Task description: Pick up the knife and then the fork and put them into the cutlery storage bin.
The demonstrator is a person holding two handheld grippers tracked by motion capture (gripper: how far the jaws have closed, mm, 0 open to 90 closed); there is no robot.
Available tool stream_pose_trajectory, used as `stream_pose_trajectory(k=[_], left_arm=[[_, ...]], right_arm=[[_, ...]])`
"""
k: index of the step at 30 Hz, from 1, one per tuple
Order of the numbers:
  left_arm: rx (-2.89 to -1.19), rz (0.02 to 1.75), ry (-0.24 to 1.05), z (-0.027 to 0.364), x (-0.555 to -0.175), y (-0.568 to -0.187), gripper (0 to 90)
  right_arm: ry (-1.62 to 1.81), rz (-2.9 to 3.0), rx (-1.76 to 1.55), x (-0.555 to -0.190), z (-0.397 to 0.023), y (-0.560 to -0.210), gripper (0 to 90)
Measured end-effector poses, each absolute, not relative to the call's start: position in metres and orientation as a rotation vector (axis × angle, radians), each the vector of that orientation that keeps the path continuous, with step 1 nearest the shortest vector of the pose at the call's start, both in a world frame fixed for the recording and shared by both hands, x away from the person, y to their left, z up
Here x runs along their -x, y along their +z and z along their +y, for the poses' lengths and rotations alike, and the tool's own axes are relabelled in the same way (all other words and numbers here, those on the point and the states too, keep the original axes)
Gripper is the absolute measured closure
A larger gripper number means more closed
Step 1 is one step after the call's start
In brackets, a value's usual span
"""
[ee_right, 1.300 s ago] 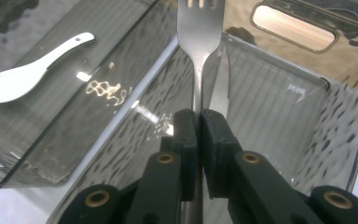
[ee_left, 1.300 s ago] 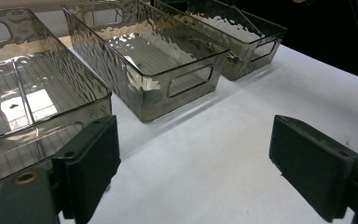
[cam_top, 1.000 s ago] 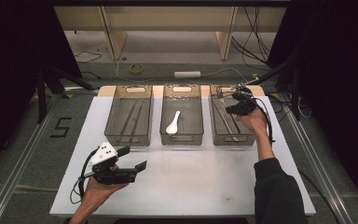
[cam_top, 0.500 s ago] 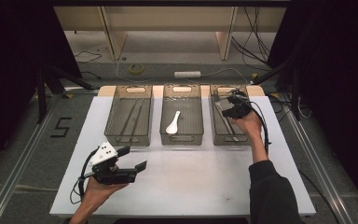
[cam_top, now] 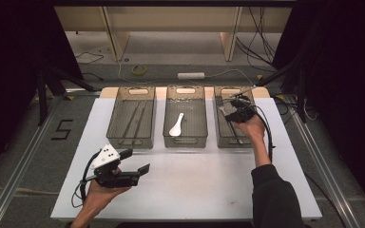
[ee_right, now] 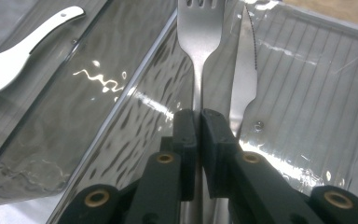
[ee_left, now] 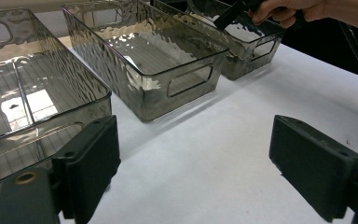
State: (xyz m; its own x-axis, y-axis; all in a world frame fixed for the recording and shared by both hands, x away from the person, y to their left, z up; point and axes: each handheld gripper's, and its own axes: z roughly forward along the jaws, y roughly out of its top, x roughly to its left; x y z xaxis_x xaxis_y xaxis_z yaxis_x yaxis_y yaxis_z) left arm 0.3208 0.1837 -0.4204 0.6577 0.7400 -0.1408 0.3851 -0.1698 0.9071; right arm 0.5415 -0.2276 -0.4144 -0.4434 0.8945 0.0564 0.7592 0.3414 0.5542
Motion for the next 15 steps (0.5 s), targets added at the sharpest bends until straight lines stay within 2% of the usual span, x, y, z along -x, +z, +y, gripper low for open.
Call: stream_pose_trajectory(k=[15], left_arm=[[-1.786, 0.904, 0.405, 0.1835, -0.3209, -0.4205, 15.5]], right_arm=[[0.706, 2.392, -1.546, -0.5438, -0.2254, -0.4243, 82.9]])
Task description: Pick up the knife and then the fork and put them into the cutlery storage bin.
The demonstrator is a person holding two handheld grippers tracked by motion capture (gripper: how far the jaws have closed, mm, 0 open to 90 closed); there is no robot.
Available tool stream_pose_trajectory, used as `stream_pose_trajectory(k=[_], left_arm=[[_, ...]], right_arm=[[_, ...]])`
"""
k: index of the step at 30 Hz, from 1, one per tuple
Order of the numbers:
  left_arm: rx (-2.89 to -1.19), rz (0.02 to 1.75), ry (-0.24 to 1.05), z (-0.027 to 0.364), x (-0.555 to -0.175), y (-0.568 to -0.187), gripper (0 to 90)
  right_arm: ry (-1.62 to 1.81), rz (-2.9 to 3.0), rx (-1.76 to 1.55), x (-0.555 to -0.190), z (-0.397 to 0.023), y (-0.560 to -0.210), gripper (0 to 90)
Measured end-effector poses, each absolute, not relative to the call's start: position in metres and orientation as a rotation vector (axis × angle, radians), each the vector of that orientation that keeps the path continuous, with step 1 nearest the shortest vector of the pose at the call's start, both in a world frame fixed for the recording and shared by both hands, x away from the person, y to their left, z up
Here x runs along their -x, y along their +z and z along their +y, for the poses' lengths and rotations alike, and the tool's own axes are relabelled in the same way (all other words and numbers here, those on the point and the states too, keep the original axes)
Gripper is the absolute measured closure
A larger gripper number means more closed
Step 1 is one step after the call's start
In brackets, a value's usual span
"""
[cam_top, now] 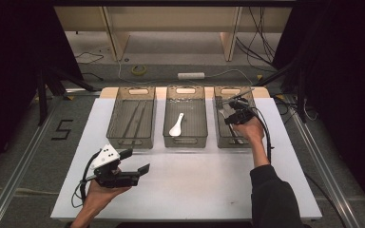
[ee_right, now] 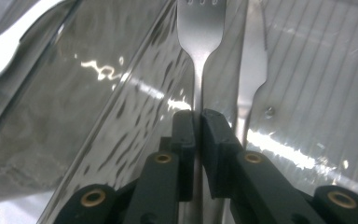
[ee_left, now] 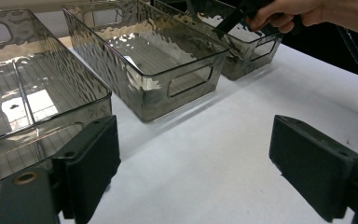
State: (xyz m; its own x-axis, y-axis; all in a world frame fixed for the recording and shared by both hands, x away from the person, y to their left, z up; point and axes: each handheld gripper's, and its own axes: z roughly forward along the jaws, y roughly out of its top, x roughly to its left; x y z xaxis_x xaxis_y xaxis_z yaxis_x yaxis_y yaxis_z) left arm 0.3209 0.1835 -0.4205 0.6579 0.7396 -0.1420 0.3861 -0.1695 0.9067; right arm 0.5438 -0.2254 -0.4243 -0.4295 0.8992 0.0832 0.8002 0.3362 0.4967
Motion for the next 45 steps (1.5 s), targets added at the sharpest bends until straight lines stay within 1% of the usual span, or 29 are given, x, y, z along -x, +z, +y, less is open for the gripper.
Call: stream_pose_trajectory(k=[2, 6, 8, 10, 13, 19, 24, 35, 38, 45], left_arm=[[-1.786, 0.904, 0.405, 0.184, -0.321, -0.420, 15.4], [-1.786, 0.904, 0.407, 0.184, -0.321, -0.420, 15.5], [-1.786, 0.904, 0.406, 0.183, -0.321, -0.420, 15.5], [-1.786, 0.904, 0.406, 0.183, -0.321, -0.421, 15.5], [-1.786, 0.904, 0.405, 0.183, -0.321, -0.421, 15.5], [-1.786, 0.905, 0.405, 0.183, -0.321, -0.420, 15.5], [-1.785, 0.905, 0.405, 0.183, -0.321, -0.420, 15.5], [-1.791, 0.903, 0.406, 0.183, -0.321, -0.421, 15.5], [-1.791, 0.903, 0.406, 0.183, -0.321, -0.420, 15.5], [-1.792, 0.901, 0.406, 0.183, -0.321, -0.421, 15.5]], right_arm=[[0.723, 2.381, -1.539, -0.544, -0.226, -0.424, 80.5], [0.741, 2.367, -1.536, -0.543, -0.226, -0.419, 72.6], [0.758, 2.347, -1.543, -0.543, -0.227, -0.416, 66.4], [0.793, 2.335, -1.542, -0.542, -0.229, -0.413, 64.6], [0.843, 2.330, -1.543, -0.538, -0.229, -0.410, 58.2], [0.930, 2.328, -1.509, -0.529, -0.225, -0.402, 48.8], [0.980, 2.332, -1.468, -0.518, -0.222, -0.399, 44.4], [1.095, 2.331, -1.351, -0.483, -0.211, -0.391, 30.2], [1.112, 2.326, -1.321, -0.474, -0.206, -0.390, 27.9], [1.153, 2.319, -1.257, -0.452, -0.200, -0.390, 26.8]])
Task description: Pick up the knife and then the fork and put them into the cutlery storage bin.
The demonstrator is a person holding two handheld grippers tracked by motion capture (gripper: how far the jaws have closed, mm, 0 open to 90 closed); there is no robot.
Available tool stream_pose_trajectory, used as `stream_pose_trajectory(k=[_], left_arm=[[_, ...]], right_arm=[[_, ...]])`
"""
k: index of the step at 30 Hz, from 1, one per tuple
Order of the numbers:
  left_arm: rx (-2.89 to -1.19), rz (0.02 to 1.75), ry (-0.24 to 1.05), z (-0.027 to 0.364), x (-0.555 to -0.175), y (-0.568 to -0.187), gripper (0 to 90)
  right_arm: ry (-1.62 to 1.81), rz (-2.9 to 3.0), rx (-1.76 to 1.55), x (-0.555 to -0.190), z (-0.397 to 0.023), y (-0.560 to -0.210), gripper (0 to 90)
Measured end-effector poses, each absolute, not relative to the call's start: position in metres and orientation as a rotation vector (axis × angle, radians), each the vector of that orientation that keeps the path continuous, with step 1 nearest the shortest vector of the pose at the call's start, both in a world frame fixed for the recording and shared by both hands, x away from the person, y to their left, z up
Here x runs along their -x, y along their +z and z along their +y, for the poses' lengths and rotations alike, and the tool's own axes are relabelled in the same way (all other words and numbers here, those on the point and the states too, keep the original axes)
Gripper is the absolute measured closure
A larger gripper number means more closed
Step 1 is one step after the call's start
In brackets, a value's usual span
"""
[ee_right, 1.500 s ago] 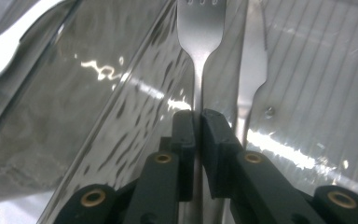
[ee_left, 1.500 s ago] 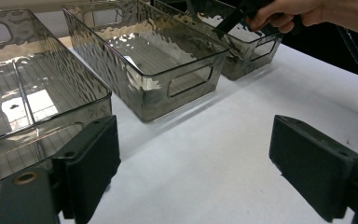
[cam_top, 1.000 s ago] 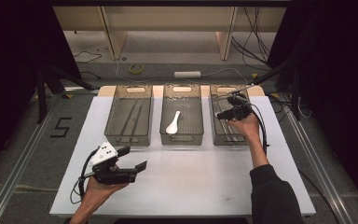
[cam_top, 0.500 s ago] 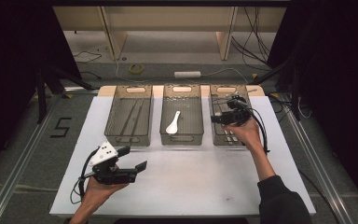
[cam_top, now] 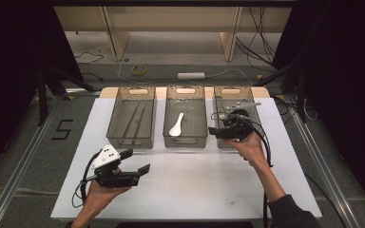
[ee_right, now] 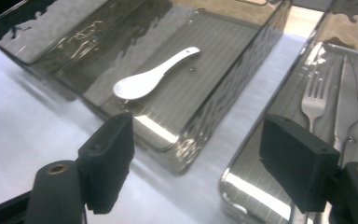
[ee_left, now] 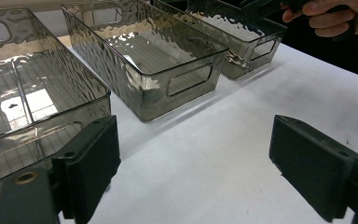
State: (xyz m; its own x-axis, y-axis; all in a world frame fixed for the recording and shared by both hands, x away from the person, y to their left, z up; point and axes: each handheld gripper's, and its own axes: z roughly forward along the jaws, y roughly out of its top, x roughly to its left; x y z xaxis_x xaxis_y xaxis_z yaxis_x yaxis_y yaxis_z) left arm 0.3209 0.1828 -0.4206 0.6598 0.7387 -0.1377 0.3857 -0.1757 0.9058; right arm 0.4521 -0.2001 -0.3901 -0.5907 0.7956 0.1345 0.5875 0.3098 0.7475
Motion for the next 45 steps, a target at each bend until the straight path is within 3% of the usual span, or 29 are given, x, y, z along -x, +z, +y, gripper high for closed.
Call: stream_pose_trajectory(k=[18, 45], left_arm=[[-1.791, 0.901, 0.404, 0.183, -0.321, -0.420, 15.4], [-1.785, 0.903, 0.390, 0.183, -0.321, -0.420, 15.5]], right_arm=[[1.305, 2.295, -1.139, -0.412, -0.189, -0.390, 25.8], [1.457, 2.239, -1.089, -0.352, -0.213, -0.413, 18.8]])
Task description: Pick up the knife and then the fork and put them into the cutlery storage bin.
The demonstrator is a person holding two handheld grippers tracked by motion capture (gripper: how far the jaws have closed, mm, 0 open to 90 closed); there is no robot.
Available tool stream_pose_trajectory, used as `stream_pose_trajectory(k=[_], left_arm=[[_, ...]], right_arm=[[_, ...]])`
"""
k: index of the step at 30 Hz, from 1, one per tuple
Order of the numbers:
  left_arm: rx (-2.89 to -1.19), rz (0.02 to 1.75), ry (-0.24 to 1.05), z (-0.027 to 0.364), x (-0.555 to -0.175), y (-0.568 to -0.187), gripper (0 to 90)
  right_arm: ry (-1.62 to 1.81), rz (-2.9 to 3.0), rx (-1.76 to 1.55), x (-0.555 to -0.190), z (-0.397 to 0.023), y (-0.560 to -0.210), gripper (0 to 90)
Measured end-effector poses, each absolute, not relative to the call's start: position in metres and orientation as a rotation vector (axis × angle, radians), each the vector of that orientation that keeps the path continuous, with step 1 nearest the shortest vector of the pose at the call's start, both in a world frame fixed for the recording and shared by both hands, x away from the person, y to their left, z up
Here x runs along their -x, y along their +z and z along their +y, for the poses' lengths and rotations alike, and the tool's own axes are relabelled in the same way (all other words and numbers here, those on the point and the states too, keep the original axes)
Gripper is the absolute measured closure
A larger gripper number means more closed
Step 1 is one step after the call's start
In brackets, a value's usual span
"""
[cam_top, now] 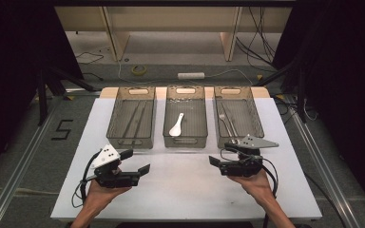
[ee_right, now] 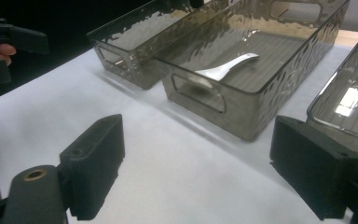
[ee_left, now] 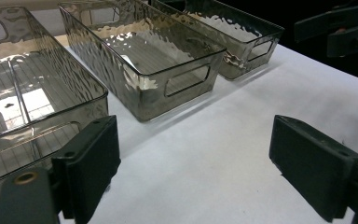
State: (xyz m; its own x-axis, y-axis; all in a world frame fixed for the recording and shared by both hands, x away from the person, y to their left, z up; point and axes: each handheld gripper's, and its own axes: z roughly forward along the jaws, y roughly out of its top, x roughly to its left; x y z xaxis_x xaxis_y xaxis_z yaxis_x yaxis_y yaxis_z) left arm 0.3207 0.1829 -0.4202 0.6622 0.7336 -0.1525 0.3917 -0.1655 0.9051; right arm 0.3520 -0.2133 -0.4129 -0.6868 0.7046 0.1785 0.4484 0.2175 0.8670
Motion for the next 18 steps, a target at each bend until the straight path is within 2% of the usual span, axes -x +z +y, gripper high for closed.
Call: stream_pose_trajectory(k=[18], left_arm=[[-1.790, 0.900, 0.380, 0.183, -0.321, -0.420, 15.5]], right_arm=[[1.466, 2.216, -1.070, -0.331, -0.223, -0.426, 19.0]])
